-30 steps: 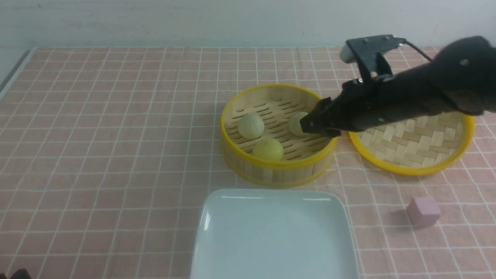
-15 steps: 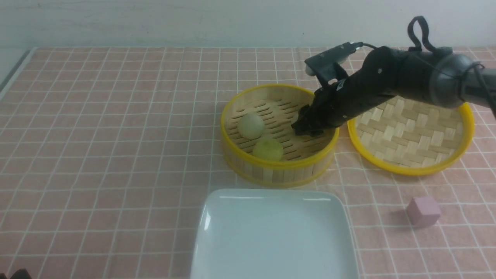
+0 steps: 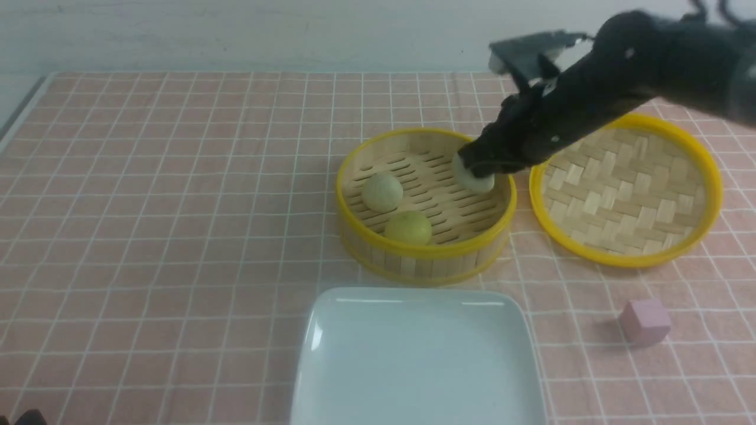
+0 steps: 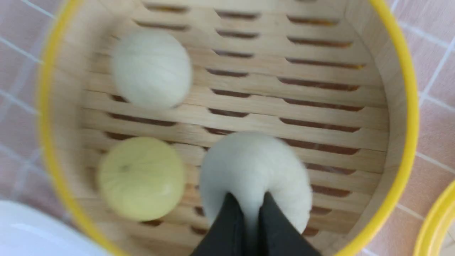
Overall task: Put the steamed buns into the plate on the pink tablecloth.
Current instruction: 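Move the steamed bun from the bamboo steamer onto the white plate with the right gripper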
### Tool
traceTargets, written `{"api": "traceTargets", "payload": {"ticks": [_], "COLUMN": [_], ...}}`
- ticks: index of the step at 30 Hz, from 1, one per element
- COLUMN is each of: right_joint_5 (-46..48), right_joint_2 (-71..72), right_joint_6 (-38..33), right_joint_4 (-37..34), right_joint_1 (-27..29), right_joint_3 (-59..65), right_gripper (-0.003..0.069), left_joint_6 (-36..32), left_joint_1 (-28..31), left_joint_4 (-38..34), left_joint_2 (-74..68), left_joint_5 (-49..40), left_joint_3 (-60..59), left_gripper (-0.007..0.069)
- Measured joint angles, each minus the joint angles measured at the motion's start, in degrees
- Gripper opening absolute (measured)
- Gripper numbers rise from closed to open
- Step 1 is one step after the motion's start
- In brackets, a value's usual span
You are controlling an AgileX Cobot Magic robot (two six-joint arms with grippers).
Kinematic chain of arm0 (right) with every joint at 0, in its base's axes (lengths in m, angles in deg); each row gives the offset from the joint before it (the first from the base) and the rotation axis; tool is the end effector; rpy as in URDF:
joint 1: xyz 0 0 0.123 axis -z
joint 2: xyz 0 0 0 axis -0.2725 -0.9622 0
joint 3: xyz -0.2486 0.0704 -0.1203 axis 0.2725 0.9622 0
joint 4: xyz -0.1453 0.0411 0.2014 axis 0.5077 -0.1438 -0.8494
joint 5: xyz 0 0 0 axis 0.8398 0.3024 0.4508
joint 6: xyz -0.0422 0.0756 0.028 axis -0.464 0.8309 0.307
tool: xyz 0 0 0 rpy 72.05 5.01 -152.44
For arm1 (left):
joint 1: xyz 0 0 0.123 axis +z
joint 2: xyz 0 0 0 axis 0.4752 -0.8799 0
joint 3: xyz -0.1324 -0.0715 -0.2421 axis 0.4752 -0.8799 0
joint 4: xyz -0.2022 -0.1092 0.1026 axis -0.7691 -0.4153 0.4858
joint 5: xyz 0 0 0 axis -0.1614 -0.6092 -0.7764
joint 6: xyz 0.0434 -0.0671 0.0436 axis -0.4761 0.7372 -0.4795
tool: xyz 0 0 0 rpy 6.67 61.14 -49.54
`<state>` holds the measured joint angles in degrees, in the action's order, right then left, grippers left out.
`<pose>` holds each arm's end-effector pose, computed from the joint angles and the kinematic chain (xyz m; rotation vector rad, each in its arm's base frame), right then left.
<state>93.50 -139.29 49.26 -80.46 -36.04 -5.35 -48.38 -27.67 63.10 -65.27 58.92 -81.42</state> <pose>0.3883 0.1669 0.2826 -0.5653 2.4203 0.4500 0.0526 0.0009 0.1723 -0.1722 1.8588 -0.1067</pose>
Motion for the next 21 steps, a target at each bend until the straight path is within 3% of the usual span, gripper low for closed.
{"api": "traceTargets", "payload": {"ticks": [4,7,13,18,21], "right_joint_5": [9.8,9.8,-1.6,-12.2,-13.9], "right_joint_2": [15.9,20.6,23.1,21.9,20.8], "right_joint_6": [-0.2,-0.2,-0.2,0.0,0.0], "right_joint_4": [-5.9,-7.1,-4.7,-4.0,-3.9], "right_joint_1": [-1.8,-5.0,-11.3,-11.7,-11.7], "right_joint_3": [8.1,16.1,31.9,38.5,39.3], "right_gripper": [0.0022,0.0022,0.0022,0.0022,0.0022], "left_joint_6": [0.0,0.0,0.0,0.0,0.0], "left_joint_1": [0.0,0.0,0.0,0.0,0.0], "left_joint_4": [1.5,1.6,1.6,1.6,1.6], "left_joint_2": [0.0,0.0,0.0,0.0,0.0], "left_joint_5": [0.0,0.0,0.0,0.0,0.0], "left_joint_3": [0.0,0.0,0.0,0.0,0.0], "left_gripper": [0.024,0.024,0.024,0.024,0.024]}}
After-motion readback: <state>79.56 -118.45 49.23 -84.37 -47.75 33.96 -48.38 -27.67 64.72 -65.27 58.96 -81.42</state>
